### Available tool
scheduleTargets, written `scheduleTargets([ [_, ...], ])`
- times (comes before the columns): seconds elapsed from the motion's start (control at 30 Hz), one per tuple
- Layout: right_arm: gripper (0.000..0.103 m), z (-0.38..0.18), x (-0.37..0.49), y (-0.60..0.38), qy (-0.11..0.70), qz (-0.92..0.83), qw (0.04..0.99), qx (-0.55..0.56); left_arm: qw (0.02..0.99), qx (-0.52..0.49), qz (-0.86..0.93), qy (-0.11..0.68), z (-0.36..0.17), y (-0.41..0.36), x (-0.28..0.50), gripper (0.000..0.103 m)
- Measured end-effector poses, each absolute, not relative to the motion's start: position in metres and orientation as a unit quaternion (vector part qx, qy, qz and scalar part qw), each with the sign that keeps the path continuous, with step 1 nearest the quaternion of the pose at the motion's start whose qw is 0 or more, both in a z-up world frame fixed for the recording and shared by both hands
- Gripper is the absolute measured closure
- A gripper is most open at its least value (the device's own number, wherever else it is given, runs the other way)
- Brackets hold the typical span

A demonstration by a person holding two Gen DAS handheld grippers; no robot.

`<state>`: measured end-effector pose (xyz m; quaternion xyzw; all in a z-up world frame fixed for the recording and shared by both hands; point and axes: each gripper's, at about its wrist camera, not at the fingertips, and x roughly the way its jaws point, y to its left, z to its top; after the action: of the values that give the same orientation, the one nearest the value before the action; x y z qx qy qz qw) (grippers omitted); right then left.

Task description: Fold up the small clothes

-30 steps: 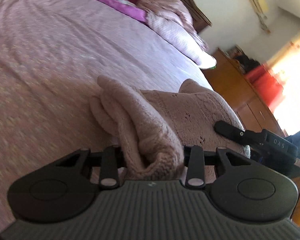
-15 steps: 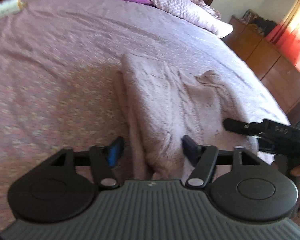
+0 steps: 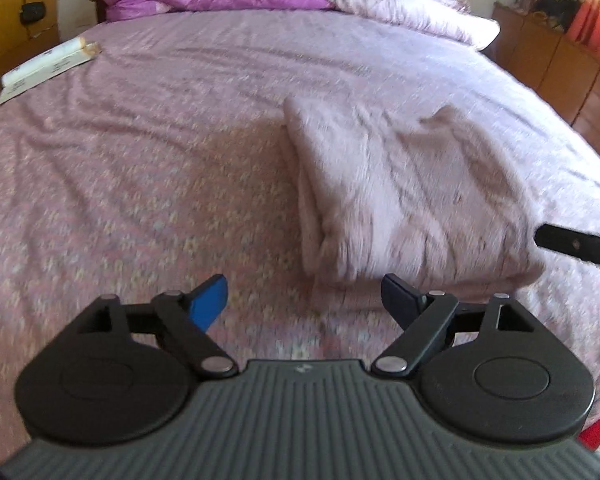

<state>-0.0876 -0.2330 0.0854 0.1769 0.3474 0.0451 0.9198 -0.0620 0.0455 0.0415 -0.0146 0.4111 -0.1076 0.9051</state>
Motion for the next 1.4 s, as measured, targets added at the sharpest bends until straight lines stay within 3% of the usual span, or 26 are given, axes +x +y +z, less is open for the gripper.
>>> scheduleTargets([
  [0.3, 0.015, 0.059, -0.133, -0.200, 0.389, 0.031, 0.914, 0.115, 0.896, 0.028, -0.071, 0.438, 0.017, 0.023, -0.082, 0.017],
  [0.43, 0.013, 0.046, -0.138, -0.186, 0.406, 0.018, 0.910, 0.087, 0.891, 0.044, -0.063, 0.447, 0.013, 0.012, -0.084, 0.007],
  [0.63, 0.007, 0.037, -0.139, -0.167, 0.406, 0.010, 0.913, 0.045, 0.894, 0.049, -0.054, 0.442, 0.008, 0.007, -0.089, 0.004],
  [1.4, 0.004, 0.033, -0.129, -0.163, 0.412, 0.003, 0.911, 0.031, 0.892, 0.040, -0.050, 0.447, 0.007, 0.009, -0.086, 0.000],
])
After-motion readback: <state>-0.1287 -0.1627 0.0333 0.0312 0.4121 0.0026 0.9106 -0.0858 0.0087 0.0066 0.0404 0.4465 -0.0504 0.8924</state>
